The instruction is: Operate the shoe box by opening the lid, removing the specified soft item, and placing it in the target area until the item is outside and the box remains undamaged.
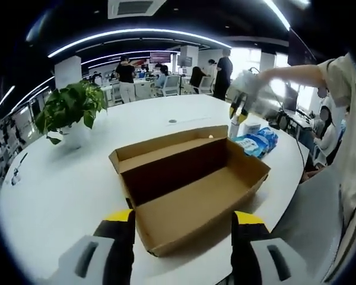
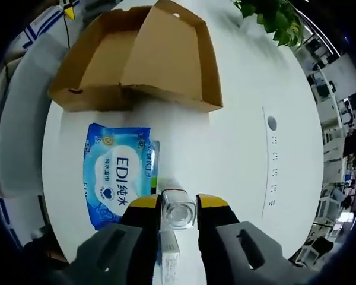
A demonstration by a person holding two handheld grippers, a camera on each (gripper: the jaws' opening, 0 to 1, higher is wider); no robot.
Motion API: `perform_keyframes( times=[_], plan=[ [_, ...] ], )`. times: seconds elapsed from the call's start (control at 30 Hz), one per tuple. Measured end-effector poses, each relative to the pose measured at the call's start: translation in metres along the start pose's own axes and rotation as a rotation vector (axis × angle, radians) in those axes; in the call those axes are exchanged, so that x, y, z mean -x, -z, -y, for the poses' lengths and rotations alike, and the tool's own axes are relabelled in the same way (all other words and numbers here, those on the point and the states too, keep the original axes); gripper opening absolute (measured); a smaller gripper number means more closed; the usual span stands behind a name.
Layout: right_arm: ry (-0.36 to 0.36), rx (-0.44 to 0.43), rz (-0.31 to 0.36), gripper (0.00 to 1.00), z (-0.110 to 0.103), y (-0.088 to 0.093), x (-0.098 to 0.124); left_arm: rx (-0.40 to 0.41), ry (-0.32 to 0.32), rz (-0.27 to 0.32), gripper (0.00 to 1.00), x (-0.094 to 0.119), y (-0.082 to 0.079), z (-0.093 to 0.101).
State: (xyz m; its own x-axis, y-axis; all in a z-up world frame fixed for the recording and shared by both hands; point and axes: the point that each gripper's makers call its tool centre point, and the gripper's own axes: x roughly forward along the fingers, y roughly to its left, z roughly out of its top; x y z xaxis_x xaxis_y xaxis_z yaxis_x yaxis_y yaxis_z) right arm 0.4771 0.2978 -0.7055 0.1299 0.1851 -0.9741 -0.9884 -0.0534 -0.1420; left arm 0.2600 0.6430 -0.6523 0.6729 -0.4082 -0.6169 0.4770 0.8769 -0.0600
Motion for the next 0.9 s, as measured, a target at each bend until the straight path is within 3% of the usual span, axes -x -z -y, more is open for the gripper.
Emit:
perform_keyframes(
  times=[0.37, 0.53, 0.9],
  plan=[
    [0.022, -0.003, 0.055, 0.32, -0.002, -0.015, 0.012, 0.033, -0.074, -0.016, 0.51, -0.002, 0.006, -0.020],
    [0.037, -0.043, 0.101, 0.33, 0.000, -0.027, 0.021, 0.041, -0.130, -0.033, 0.37, -0.002, 0.012, -0.031],
    [0.044, -0.174, 0.184, 0.32, 0.002, -0.057, 0.029, 0.142, -0.195, -0.100, 0.31, -0.009, 0.034, -0.044]
  ],
)
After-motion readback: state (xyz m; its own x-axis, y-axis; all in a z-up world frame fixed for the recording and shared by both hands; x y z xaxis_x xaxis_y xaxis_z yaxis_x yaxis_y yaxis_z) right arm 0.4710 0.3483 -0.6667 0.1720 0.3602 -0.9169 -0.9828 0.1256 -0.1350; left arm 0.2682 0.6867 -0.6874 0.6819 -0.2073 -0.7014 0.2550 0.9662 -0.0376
